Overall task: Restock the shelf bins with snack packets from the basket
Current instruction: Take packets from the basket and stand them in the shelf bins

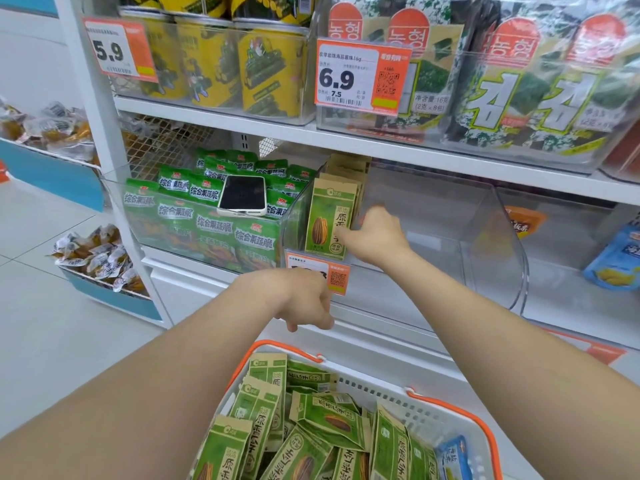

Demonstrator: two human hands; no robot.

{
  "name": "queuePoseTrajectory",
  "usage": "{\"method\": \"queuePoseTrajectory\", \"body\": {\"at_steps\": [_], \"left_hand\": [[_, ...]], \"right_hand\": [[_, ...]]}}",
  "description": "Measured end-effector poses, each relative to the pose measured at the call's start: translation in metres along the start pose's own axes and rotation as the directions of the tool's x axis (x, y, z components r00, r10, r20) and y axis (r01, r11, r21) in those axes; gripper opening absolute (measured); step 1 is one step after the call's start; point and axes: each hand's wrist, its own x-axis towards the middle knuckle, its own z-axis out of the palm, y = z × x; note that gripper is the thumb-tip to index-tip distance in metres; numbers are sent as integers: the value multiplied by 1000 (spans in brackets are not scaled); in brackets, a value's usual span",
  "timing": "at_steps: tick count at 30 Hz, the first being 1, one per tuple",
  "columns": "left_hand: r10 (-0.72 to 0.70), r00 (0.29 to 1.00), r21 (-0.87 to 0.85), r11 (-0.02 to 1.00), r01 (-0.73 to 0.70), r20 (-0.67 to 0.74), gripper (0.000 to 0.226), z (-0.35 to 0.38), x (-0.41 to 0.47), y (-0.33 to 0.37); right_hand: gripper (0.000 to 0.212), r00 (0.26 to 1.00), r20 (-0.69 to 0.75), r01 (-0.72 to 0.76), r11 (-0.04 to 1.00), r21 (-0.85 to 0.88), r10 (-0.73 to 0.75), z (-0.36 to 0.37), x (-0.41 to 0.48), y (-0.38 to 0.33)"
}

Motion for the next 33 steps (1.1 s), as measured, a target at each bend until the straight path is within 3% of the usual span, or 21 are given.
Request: {"method": "queuePoseTrajectory", "body": {"at_steps": [3, 5, 8, 11, 13, 20, 24, 26, 30, 33], "left_hand": [[-30, 998, -22, 999, 31, 51, 33, 1, -2, -4], [-64, 994, -42, 997, 68, 85, 35, 0, -5, -6], [-116, 989, -53, 991, 121, 96, 35, -2, -13, -11], [-153, 983, -45, 986, 159, 106, 32, -1, -21, -20], [-167, 978, -51, 983, 174, 128, 31, 2, -25, -25], [-141, 974, -84, 984, 158, 178, 35, 14, -35, -19], [-120, 977, -63, 989, 133, 176, 35, 16, -36, -20], [-114, 977, -53, 991, 125, 182, 34, 16, -36, -21], [-86, 981, -79, 992, 101, 175, 35, 12, -34, -22], [-79, 982, -75, 993, 93, 173, 36, 9, -32, -21]], "right_hand": [[28, 969, -113, 212, 974, -81, -220, -5, -15, -6], [19, 898, -129, 398, 901, -172, -421, -9, -36, -11], [16, 810, 114, 586, 794, -161, -575, -11, -67, -18], [19, 712, 577, 607, 763, -220, -400, 6, -86, -10], [18, 615, 756, 633, 712, -305, -224, 26, -99, 5], [8, 496, 868, 785, 430, -447, -2, 88, -135, 42], [64, 383, 923, 830, 423, -362, 38, 120, -142, 59], [72, 350, 929, 840, 400, -368, 120, 137, -148, 67], [51, 374, 902, 842, 328, -429, 217, 158, -157, 85], [10, 394, 919, 857, 349, -379, 29, 148, -154, 80]]}}
